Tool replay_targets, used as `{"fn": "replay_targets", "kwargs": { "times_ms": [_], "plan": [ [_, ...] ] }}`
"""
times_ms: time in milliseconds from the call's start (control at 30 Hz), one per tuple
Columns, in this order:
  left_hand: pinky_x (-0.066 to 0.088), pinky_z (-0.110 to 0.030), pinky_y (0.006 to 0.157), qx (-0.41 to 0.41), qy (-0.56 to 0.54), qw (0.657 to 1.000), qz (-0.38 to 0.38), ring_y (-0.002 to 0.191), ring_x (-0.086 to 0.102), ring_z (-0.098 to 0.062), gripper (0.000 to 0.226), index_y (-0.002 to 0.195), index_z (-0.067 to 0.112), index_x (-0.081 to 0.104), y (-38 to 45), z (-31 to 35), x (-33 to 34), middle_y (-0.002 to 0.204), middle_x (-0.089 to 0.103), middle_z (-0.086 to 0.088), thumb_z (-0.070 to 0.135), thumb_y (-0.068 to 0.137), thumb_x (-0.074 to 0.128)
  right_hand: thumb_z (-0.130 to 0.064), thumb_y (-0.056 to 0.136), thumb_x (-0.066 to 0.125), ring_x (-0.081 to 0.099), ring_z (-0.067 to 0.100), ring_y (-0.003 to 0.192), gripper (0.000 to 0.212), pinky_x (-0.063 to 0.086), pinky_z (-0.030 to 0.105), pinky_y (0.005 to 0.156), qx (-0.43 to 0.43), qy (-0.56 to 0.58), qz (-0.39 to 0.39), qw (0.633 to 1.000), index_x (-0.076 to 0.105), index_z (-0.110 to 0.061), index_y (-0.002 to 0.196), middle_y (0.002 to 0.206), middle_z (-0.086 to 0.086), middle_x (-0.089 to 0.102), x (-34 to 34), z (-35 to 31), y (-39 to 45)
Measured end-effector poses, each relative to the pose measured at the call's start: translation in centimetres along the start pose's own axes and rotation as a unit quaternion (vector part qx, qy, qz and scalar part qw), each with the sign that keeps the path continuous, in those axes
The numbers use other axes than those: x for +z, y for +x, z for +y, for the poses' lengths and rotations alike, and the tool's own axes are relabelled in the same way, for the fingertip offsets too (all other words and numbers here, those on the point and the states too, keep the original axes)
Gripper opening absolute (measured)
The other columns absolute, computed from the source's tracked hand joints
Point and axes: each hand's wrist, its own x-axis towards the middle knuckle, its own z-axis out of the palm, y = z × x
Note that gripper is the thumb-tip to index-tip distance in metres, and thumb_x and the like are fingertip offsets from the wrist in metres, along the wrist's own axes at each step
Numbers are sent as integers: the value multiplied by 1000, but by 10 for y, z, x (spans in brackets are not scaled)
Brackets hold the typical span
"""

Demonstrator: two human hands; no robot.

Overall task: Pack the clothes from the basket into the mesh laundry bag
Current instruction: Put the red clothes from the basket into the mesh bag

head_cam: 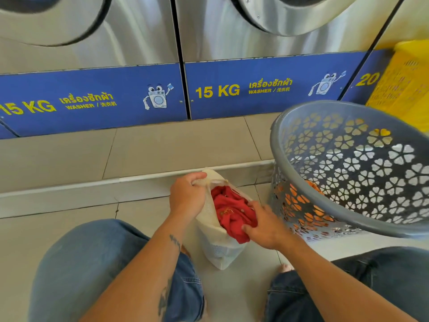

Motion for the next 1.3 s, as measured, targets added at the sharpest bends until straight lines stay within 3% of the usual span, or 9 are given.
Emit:
{"fn": "replay_targets", "kwargs": {
  "times_ms": [133,333,433,567,667,867,1100,1233,1300],
  "plan": [
    [44,-27,54,11,30,999,-34,51,53,-16,51,113,29,72,-8,-2,0,79,63,13,2,82,42,-24,79,65,72,33,76,63,62,39,54,48,88,-56,993,32,-37,130,106,10,60,8,-14,-14],
    [54,-31,65,21,69,995,-68,74,66,-19,55,112,33,72,-7,-7,-7,113,64,10,0,81,42,-7,76,70,65,17,106,55,58,44,91,-20,276,25,961,46,-29,121,118,-3,62,14,-51,0],
    [53,-31,68,34,60,997,-39,78,65,-18,52,106,34,74,-1,-8,-6,120,67,6,2,80,43,-8,86,61,55,13,118,55,47,36,105,-129,162,-24,978,46,-24,136,129,-9,54,24,-60,-2],
    [52,-30,64,44,55,997,21,74,63,-17,50,104,34,75,7,-11,-5,111,70,5,2,80,44,-22,80,56,35,27,142,75,30,50,116,-140,-186,-105,967,35,-32,152,159,-5,31,49,-33,6],
    [55,-32,71,60,57,996,26,79,65,-14,50,103,33,75,10,-14,0,109,71,7,1,81,44,-15,82,63,42,27,137,76,36,43,113,-88,-197,-147,965,36,-31,152,156,-5,38,49,-26,13],
    [37,-23,51,48,43,998,28,51,51,-11,52,105,36,74,18,-12,5,94,72,5,2,78,43,-13,87,53,54,27,122,49,46,39,102,-58,-105,-180,976,59,-29,133,134,-1,60,22,-42,25],
    [37,-23,50,25,28,999,32,51,53,-17,54,103,35,74,14,-10,3,95,71,2,2,76,41,-11,79,57,48,26,119,47,47,38,95,-135,-102,128,977,63,-27,123,128,-2,56,1,-56,6],
    [50,-33,64,25,32,999,26,85,64,-35,56,100,40,74,15,-10,5,105,70,1,10,69,38,-12,76,62,48,28,125,66,49,42,97,-136,-166,-63,975,50,-31,138,137,-5,50,30,-30,6],
    [50,-32,59,17,31,999,22,72,63,-28,54,100,40,74,14,-11,5,99,71,-2,9,71,39,-12,77,65,49,28,124,68,49,42,98,-113,-170,-127,971,48,-31,141,139,-5,48,47,-19,4]
  ]
}}
